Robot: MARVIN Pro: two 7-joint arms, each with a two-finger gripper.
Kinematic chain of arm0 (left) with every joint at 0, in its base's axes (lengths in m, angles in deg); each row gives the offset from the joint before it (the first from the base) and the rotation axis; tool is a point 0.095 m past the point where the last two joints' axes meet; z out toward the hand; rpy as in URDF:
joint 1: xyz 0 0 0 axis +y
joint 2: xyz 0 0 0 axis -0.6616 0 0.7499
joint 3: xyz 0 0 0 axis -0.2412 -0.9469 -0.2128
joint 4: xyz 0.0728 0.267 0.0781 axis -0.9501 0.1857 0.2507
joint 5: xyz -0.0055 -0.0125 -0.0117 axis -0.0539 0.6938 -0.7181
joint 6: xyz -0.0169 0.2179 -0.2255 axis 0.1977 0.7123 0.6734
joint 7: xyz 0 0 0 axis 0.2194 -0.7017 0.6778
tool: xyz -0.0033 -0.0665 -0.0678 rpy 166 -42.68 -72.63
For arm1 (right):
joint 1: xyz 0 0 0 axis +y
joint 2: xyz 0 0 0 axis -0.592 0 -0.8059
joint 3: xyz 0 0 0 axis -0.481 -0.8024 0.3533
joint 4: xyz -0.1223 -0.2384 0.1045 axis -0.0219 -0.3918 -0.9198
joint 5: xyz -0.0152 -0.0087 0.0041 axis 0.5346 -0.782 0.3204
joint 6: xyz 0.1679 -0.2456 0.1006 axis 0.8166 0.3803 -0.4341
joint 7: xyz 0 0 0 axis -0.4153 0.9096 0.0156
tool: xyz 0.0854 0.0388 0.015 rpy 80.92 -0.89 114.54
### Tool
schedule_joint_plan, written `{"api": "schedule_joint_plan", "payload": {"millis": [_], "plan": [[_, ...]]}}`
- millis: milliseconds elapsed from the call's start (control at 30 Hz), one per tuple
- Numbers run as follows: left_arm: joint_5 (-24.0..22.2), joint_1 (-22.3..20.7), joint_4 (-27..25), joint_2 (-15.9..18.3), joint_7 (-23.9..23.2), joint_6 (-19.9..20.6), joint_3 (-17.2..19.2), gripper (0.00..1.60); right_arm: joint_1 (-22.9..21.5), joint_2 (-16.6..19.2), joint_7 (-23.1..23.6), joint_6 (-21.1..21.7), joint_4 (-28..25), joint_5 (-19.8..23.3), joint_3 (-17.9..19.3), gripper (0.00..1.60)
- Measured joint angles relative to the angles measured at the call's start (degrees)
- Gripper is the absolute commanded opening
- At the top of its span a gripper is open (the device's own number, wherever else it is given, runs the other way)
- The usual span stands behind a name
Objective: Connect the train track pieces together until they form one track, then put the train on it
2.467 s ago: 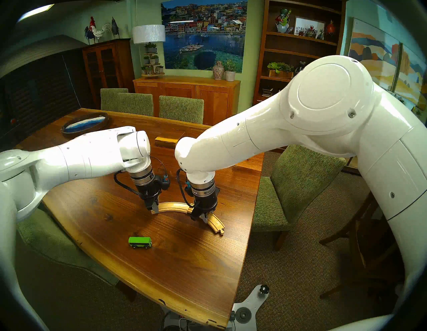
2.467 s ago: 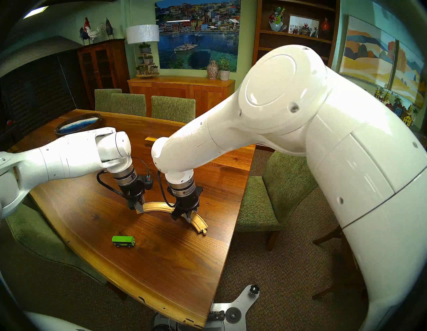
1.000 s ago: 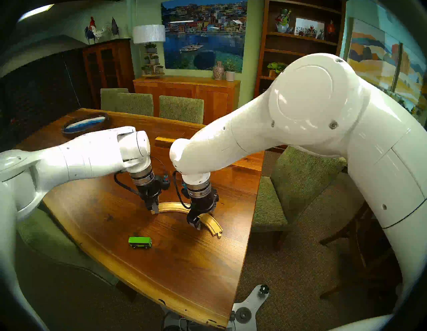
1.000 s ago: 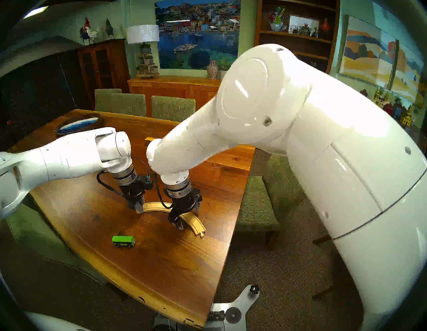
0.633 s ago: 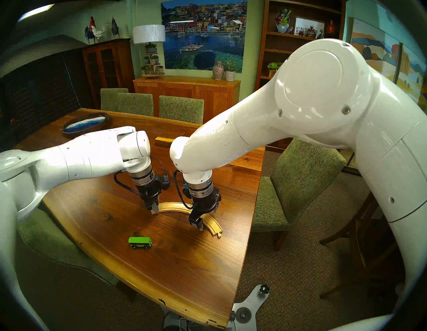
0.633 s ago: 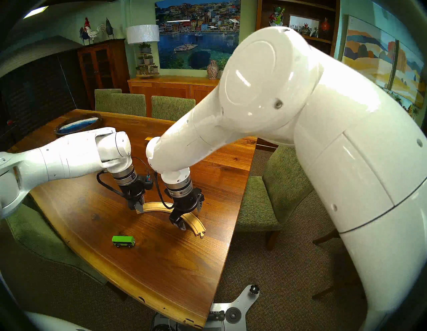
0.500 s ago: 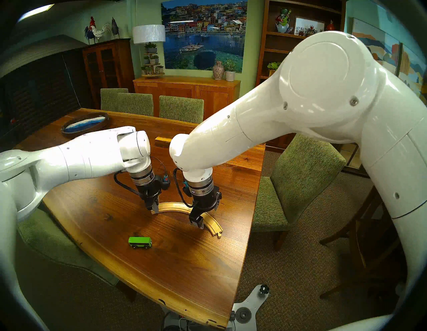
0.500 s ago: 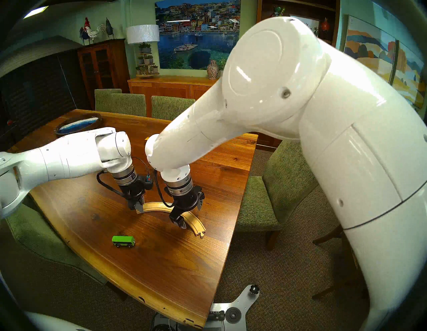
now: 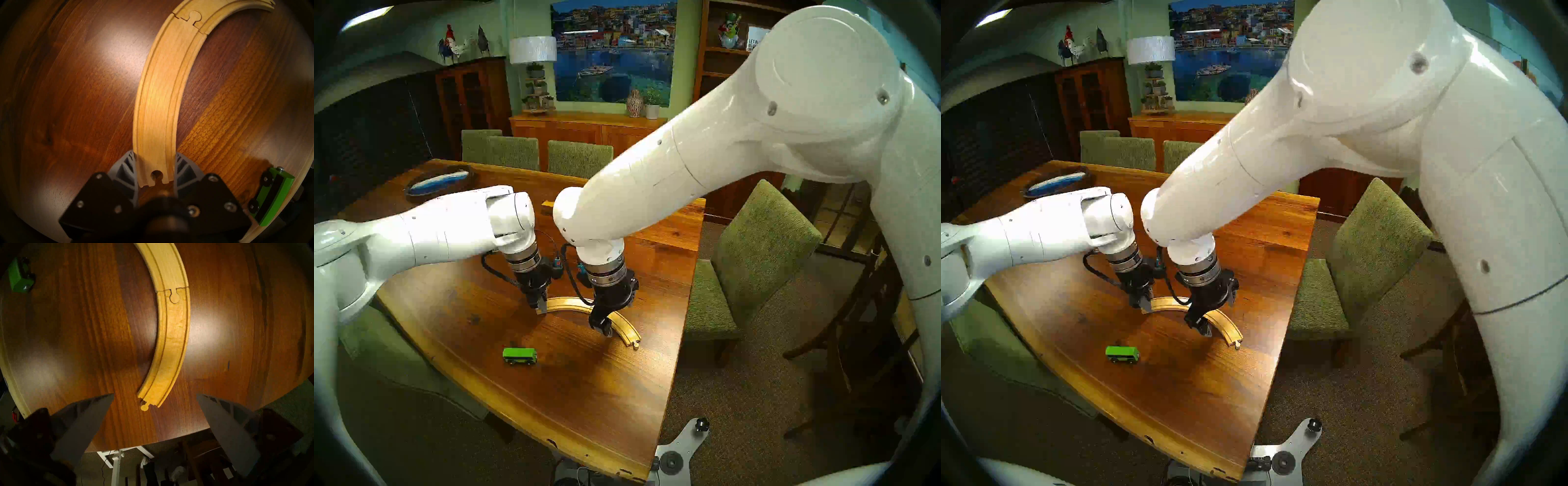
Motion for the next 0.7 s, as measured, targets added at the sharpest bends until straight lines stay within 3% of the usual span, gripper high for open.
{"api": "schedule_joint_plan", "payload": {"millis": [533,600,633,667,700], "plan": [[-0.61,0.41,-1.34,1.02,0.14,1.05,0.59,0.0,-4.6,0.98,-4.88,-4.01,-5.41,5.91,-0.03,1.6],[-0.66,0.45,-1.33,1.06,0.19,1.05,0.64,0.42,-4.81,0.99,-5.21,-4.29,-5.56,6.3,-0.05,1.6],[-0.67,0.47,-1.32,1.07,0.23,1.05,0.66,0.73,-4.93,0.99,-5.42,-4.45,-5.61,6.53,-0.06,1.6],[-0.69,0.5,-1.27,1.07,0.31,1.05,0.68,0.78,-5.1,0.99,-5.68,-4.67,-5.64,6.84,-0.07,1.6],[-0.69,0.51,-1.24,1.07,0.37,1.04,0.69,0.93,-5.17,0.99,-5.79,-4.76,-5.64,6.98,-0.08,1.6]]}}
